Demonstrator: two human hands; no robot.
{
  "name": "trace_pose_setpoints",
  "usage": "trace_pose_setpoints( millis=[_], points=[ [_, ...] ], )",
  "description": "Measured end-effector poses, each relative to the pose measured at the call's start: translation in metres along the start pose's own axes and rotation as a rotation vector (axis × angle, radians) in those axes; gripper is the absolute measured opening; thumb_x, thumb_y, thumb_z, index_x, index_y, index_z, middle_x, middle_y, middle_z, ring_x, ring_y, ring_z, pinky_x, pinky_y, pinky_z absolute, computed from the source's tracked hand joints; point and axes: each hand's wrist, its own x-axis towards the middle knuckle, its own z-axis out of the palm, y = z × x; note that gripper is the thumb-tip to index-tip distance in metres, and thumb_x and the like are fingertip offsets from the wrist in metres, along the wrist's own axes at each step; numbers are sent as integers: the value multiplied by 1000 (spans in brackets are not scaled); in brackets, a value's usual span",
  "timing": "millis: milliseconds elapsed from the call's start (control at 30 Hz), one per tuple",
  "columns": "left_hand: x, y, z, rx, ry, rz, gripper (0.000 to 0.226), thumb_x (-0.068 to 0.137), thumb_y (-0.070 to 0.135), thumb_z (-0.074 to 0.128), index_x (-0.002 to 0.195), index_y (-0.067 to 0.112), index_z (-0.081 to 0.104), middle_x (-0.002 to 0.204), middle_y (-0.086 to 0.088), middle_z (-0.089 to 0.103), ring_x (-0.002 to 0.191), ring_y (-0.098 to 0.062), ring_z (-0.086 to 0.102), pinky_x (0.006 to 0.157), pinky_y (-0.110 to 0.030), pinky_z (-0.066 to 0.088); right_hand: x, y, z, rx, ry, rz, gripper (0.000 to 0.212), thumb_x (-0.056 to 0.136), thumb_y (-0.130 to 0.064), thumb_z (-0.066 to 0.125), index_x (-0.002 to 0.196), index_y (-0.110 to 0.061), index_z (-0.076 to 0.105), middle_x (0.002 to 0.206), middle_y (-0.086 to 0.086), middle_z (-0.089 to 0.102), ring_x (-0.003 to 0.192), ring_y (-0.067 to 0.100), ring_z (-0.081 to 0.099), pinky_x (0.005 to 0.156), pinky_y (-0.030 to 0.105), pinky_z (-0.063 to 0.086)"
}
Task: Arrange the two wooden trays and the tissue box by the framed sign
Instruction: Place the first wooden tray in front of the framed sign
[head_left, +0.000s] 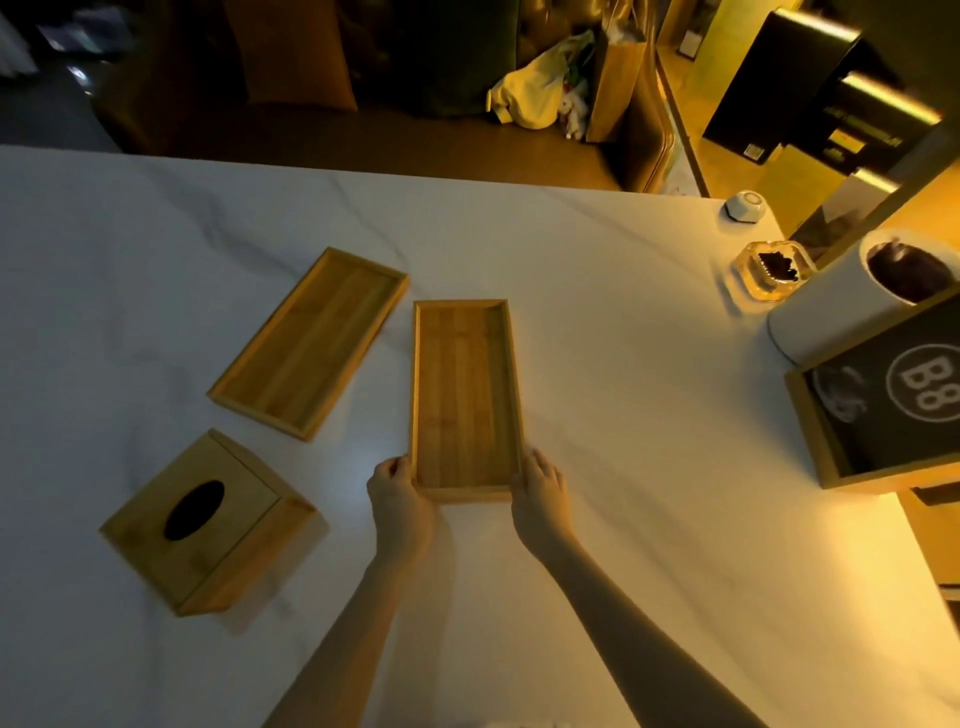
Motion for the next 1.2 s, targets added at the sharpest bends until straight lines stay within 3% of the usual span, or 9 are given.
trace_pose_setpoints(
  millis=[67,167,267,333,400,567,700,1033,1200],
  points=[
    [-1,-1,-10,-12,-108,82,24,91,7,40,104,-6,57,89,-17,59,88,-35,58,75,-31,47,-3,-3,-8,125,25,34,35,94,-23,35,125,-14,48,124,6,55,116,25,50,99,42,42],
    [4,-5,-24,-150,-243,44,20,87,7,50,103,11,62,74,-8,60,77,-28,59,74,-33,47,-4,-9,-18,373,32,124,35,96,-22,36,125,-11,51,114,6,62,106,23,57,94,39,46],
    [8,-2,-37,-422,-359,-107,35,85,4,54,120,8,54,92,-11,63,89,-28,61,90,-41,49,-3,-13,-26,626,20,225,31,94,-14,45,124,-6,50,100,4,59,94,20,59,82,32,52],
    [9,-1,-44,-562,-399,-181,39,85,2,52,124,3,47,106,-16,60,95,-29,60,90,-40,49,-4,-15,-33,724,-15,278,33,90,-7,52,122,-1,50,96,7,59,90,21,61,73,27,55],
    [10,1,-50,-612,-407,-183,38,86,1,51,124,1,47,104,-15,60,95,-29,59,89,-41,49,-6,-19,-41,788,-79,295,34,86,-3,57,119,4,53,95,10,61,92,24,63,69,26,57],
    [11,9,-60,-627,-439,-53,26,87,0,48,109,4,59,97,-9,65,100,-31,60,87,-39,52,-13,-25,-53,836,-93,267,34,84,-2,59,116,7,53,111,20,59,101,30,62,79,33,57],
    [9,24,-60,-639,-483,35,29,87,1,48,116,3,55,104,-13,64,101,-32,61,76,-27,56,-23,-19,-66,867,-50,202,31,84,-3,59,114,5,56,105,17,62,99,28,63,83,36,56],
    [-27,95,-20,-654,-511,227,32,87,6,49,118,10,54,100,1,65,95,-21,63,71,-19,56,-30,18,-138,883,96,97,31,85,-6,59,115,0,57,99,5,64,93,20,64,85,36,56],
    [-43,127,22,-625,-510,273,28,86,8,50,113,11,57,102,2,64,94,-26,63,72,-23,55,-26,54,-178,880,135,94,28,85,-6,59,113,0,59,97,5,65,93,20,65,83,35,55]
  ],
)
